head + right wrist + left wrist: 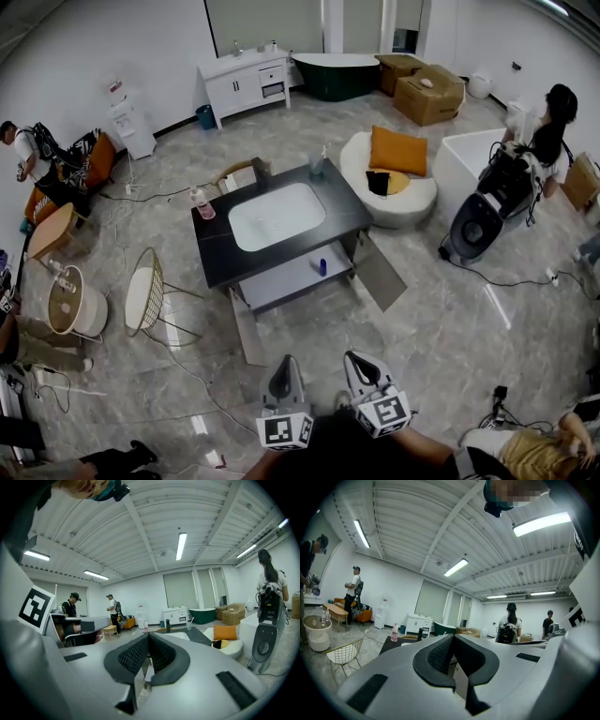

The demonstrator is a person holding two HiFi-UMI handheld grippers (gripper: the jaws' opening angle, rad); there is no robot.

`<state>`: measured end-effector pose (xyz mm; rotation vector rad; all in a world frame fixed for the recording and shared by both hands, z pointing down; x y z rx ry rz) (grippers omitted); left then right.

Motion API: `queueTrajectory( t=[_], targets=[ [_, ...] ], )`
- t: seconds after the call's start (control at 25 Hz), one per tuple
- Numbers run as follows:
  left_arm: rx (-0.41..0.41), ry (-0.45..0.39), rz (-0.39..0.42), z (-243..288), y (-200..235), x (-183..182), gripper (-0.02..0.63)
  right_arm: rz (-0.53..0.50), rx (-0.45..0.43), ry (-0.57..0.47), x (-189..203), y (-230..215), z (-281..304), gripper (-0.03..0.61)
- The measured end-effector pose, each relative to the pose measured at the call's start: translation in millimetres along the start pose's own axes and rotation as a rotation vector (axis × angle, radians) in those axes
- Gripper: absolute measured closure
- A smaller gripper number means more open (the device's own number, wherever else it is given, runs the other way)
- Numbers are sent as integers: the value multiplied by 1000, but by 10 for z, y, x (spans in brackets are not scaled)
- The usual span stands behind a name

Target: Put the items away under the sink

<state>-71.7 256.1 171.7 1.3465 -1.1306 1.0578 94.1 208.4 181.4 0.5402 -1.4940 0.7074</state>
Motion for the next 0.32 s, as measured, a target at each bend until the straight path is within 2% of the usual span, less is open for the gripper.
queueTrajectory(
  t=[0.32],
  targets=[
    [2,-4,-6,22,-44,-14,598,-24,-10,5,-5,-20,18,568]
  ],
)
Point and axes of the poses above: the fingertips, and each gripper's own axes: z forward along the fingers, y to its left, x out of its underside, the point moved 6 cm from there along -z, backward along the fingers, and after that the axes turned 7 degrees about -y, right-handed, at the moved point
